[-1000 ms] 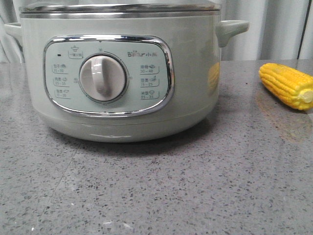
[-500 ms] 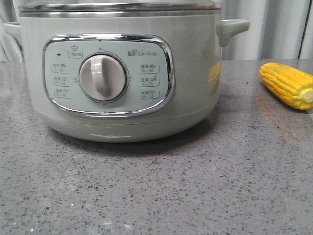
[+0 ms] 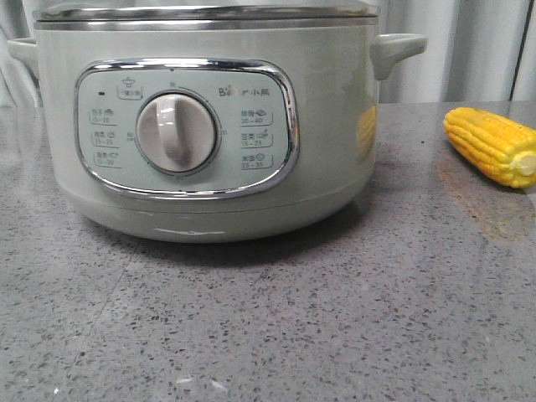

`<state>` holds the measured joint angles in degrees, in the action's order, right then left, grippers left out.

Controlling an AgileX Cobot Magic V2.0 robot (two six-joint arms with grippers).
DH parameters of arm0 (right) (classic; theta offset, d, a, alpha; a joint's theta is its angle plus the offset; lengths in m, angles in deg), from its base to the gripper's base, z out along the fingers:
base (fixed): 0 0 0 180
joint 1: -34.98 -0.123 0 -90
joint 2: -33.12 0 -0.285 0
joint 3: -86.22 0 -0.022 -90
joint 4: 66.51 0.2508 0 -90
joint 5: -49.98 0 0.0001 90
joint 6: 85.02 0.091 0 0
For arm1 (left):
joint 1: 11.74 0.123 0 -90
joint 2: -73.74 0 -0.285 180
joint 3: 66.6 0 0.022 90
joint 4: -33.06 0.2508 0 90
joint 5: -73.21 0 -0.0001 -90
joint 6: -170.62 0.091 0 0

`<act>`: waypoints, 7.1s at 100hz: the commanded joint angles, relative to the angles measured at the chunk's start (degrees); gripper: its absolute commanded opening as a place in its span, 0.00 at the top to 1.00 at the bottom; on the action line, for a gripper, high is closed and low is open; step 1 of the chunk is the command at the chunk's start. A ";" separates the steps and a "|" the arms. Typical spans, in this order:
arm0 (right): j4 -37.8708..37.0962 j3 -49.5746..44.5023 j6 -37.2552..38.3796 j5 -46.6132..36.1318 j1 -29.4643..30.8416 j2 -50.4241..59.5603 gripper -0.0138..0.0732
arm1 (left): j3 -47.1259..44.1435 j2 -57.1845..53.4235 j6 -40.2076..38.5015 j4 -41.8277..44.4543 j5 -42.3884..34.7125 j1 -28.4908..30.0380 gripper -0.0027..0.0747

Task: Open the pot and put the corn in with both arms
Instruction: 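Grasp the silver knob of the glass lid with the left gripper, then lift the glass lid off the pot with the left gripper, then lower the glass lid onto the table beside the pot, release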

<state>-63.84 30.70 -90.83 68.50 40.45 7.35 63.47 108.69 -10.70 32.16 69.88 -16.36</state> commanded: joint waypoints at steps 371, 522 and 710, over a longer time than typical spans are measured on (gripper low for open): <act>2.16 7.08 -0.15 -10.65 0.28 -13.04 0.91 | 32.76 34.77 1.67 -1.41 -4.72 -34.24 0.99; 2.16 7.08 -0.15 -10.52 0.28 -13.04 0.91 | -2.19 12.05 1.33 -6.55 -4.38 -2.75 0.99; 3.07 11.79 -0.15 -4.77 -2.76 -18.75 0.57 | -2.41 38.52 1.33 -5.46 -27.18 -7.54 0.50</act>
<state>-61.01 38.80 -90.49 65.38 39.42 -8.28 58.98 150.33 -8.95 26.83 47.63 -23.39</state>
